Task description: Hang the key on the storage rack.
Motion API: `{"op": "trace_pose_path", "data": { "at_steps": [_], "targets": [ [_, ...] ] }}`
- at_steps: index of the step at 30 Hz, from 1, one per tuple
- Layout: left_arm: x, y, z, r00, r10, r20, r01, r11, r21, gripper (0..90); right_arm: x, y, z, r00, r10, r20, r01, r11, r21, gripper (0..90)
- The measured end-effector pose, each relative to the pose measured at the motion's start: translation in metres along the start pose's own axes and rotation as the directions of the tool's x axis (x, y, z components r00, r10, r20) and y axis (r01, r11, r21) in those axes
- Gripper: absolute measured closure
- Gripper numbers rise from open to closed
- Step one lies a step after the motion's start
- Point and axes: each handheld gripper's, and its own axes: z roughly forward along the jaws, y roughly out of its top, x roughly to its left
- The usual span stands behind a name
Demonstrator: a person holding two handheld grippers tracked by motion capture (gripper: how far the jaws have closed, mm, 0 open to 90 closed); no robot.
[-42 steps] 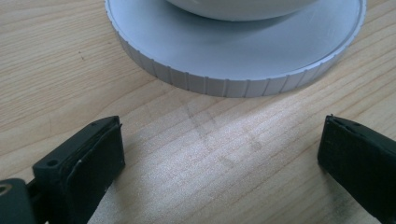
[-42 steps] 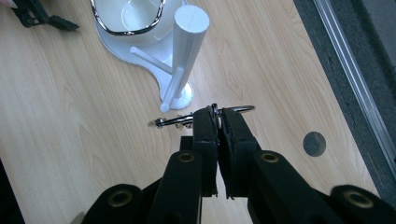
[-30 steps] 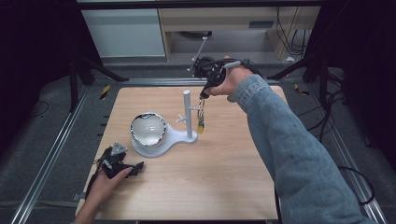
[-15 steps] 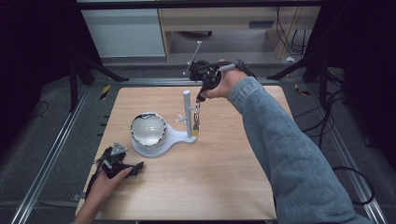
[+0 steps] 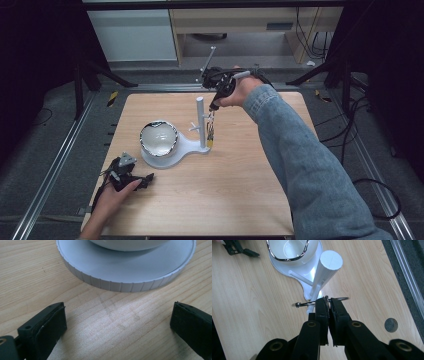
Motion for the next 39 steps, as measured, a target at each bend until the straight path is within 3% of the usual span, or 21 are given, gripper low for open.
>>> {"op": "trace_pose_path", "data": {
  "at_steps": [39],
  "targets": [
    [0.0, 0.0, 0.0, 1.0, 0.0, 0.0, 0.0, 1.0, 0.0, 0.0, -0.014, -0.013, 0.028, 0.997, 0.066, -0.04, -0.067, 0.9973, -0.031, 85.1]
  ]
}}
